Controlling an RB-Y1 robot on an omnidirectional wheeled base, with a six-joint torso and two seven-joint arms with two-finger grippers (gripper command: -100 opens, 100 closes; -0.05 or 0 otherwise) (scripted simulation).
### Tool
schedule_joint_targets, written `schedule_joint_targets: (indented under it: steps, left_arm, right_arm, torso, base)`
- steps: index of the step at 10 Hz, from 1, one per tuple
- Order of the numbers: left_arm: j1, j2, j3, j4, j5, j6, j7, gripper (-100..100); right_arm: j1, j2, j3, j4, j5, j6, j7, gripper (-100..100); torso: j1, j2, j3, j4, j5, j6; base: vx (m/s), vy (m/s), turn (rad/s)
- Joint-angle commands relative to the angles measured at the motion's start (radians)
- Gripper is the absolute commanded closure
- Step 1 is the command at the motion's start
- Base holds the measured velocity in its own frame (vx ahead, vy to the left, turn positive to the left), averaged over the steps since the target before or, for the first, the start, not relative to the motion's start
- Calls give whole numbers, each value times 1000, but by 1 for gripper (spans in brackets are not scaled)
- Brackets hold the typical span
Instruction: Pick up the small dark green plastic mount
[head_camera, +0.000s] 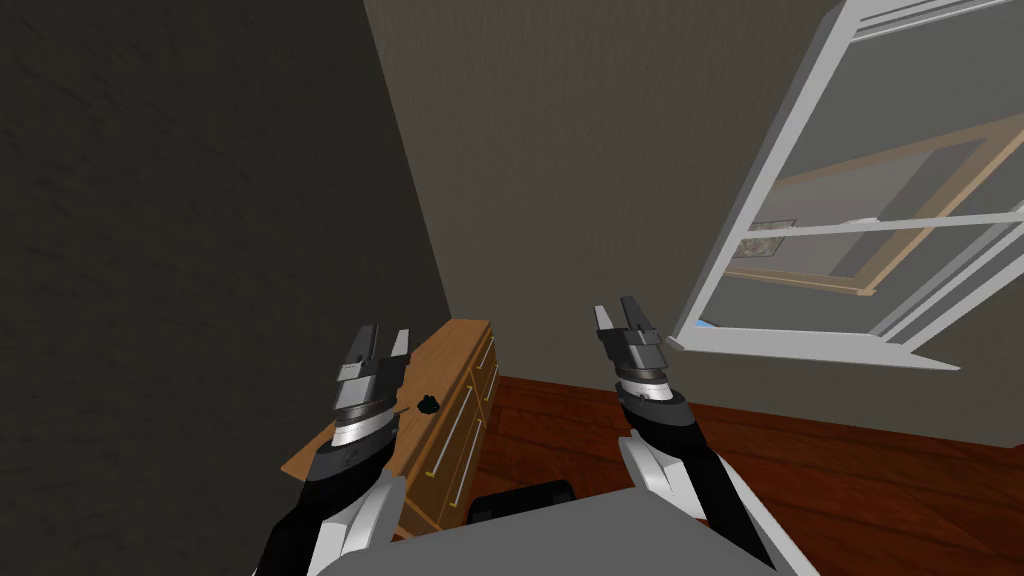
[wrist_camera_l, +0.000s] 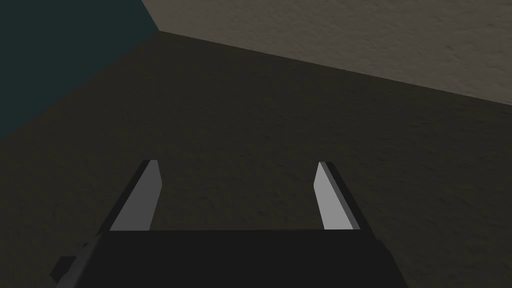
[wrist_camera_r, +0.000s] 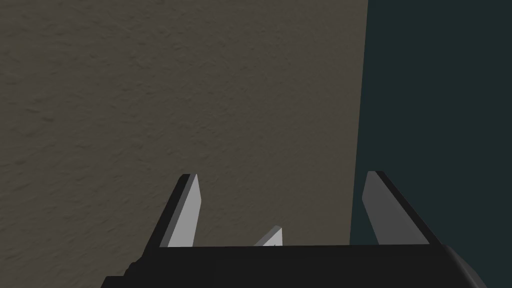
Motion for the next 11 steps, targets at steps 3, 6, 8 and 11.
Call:
schedule_joint_targets:
  steps: [3,6,8,11]
  left_arm:
    - [-97,65,11,60,-9,65,-12,-100]
    - [-137,81,16,83,-13,89,-17,-100]
    - [-211,111,27,138,-21,147,-28,-100]
    - [-315,136,39,206,-27,219,-42,-100]
  right_arm:
    - [0,0,0,0,0,0,0,0]
    - [0,0,0,0,0,0,0,0]
    - [0,0,0,0,0,0,0,0]
    - [0,0,0,0,0,0,0,0]
  torso:
    - [-1,1,1,0,0,0]
    - [-1,1,1,0,0,0]
    - [-1,0,0,0,0,0]
    - [-2,0,0,0,-1,0]
  base:
    - [-28,-13,44]
    - [-18,-16,21]
    - [-17,-26,46]
    - [-15,-30,35]
